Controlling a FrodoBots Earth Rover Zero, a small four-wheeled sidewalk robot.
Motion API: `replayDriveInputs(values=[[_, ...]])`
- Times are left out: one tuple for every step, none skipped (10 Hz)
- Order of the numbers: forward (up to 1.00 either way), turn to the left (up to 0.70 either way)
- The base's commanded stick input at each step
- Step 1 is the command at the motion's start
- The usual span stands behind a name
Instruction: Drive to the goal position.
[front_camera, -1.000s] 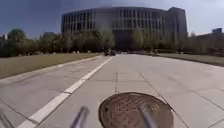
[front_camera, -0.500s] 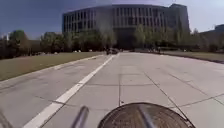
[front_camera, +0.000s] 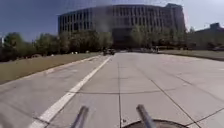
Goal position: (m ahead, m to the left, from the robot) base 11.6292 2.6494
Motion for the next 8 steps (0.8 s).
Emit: replayDriveInputs(values=[[0.7,-0.09],[0.7,0.0],[0.7,0.0],[0.7,0.0],[0.7,0.0],[0.7,0.0],[0.7,0.0],[0.7,0.0]])
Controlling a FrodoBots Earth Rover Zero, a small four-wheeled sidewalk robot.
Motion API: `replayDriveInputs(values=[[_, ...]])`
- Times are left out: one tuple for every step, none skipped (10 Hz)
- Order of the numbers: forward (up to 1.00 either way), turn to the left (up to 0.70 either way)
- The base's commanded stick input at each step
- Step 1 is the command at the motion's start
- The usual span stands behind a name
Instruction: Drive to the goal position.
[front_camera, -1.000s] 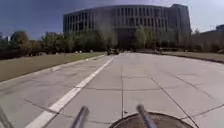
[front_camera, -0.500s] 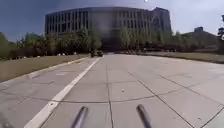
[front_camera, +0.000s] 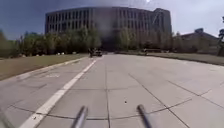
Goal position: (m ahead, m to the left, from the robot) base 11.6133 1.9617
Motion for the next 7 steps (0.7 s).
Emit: replayDriveInputs(values=[[0.7,0.0],[0.7,0.0],[0.7,0.0],[0.7,0.0],[0.7,0.0],[0.7,0.0],[0.7,0.0]])
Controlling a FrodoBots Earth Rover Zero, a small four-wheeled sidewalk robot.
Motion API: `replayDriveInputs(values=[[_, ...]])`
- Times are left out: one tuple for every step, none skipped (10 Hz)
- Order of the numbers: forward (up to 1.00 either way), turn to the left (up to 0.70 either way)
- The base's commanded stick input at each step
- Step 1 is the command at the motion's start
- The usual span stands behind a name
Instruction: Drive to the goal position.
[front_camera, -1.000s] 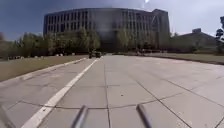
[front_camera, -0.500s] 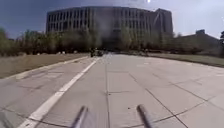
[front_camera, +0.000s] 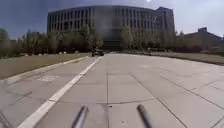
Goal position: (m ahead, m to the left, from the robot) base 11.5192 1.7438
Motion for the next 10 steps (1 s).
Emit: replayDriveInputs(values=[[0.7,0.0],[0.7,0.0],[0.7,0.0],[0.7,0.0],[0.7,0.0],[0.7,0.0],[0.7,0.0],[0.7,-0.22],[0.7,-0.23],[0.7,0.0]])
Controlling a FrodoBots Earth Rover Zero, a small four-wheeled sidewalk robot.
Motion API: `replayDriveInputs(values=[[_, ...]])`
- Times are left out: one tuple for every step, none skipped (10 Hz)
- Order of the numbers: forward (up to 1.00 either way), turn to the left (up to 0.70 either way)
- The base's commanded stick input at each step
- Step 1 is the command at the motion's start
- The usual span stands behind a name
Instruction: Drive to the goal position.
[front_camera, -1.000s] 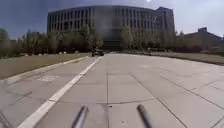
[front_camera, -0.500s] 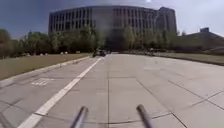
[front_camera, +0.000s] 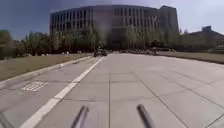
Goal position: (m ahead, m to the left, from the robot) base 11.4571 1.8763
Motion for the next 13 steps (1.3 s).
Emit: replayDriveInputs(values=[[0.7,0.0],[0.7,0.0],[0.7,0.0],[0.7,0.0],[0.7,0.0],[0.7,0.0],[0.7,0.0],[0.7,0.0],[0.7,0.0],[0.7,0.0],[0.7,0.0],[0.7,0.0],[0.7,0.0]])
